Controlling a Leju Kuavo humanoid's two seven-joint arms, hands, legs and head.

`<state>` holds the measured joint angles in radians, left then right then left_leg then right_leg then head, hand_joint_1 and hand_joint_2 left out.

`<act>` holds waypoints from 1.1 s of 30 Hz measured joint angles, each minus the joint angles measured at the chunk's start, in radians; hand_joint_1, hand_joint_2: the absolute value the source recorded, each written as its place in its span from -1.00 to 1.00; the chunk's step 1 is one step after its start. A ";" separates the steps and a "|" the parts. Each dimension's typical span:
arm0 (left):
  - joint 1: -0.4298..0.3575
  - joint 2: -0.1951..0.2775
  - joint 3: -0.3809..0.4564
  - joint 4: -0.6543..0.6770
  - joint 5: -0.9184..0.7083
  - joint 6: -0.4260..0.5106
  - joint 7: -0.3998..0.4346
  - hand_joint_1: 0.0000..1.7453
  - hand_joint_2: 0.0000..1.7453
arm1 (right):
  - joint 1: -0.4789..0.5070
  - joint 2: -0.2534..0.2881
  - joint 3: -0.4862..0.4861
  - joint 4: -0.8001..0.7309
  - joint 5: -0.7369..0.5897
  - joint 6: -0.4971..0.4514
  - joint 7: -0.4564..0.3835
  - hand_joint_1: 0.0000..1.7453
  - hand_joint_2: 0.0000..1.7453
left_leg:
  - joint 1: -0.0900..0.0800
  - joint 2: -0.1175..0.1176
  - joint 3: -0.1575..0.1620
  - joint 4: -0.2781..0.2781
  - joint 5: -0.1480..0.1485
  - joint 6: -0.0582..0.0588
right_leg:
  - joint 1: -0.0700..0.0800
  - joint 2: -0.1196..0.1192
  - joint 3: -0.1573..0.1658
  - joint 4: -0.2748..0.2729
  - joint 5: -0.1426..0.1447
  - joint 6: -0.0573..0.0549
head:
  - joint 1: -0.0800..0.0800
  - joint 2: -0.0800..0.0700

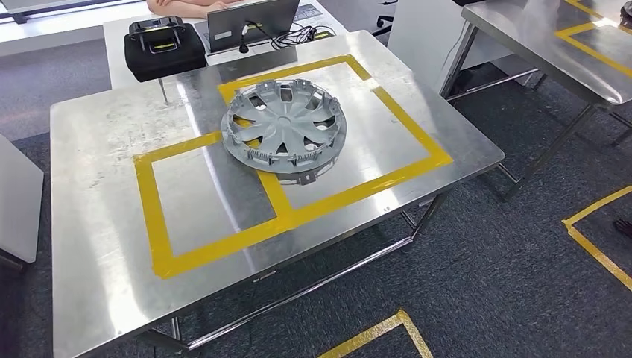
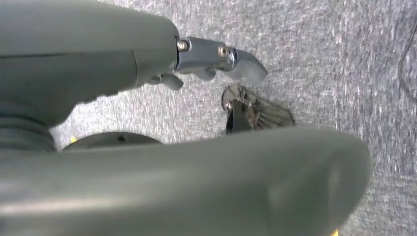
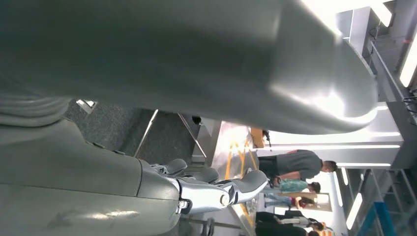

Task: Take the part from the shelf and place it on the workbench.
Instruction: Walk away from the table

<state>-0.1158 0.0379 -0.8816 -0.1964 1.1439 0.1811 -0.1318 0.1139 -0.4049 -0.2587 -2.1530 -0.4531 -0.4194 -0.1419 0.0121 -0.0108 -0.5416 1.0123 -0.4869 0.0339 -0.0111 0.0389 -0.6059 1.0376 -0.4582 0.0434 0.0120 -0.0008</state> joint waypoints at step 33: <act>0.006 -0.004 0.000 0.001 0.027 0.016 0.014 -1.00 -1.00 | 0.098 0.098 -0.243 0.278 0.053 0.078 -0.002 -1.00 -1.00 | -0.001 0.013 0.019 -0.025 0.000 0.008 | -0.004 -0.016 -0.042 0.104 -0.064 0.012 | 0.012 0.000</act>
<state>-0.1098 0.0343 -0.8817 -0.1958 1.1705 0.1975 -0.1183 0.2123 -0.3072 -0.5015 -1.8753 -0.4001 -0.3411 -0.1444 0.0110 0.0019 -0.5225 0.9876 -0.4871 0.0416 -0.0149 0.0229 -0.6476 1.1414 -0.5227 0.0558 0.0244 -0.0008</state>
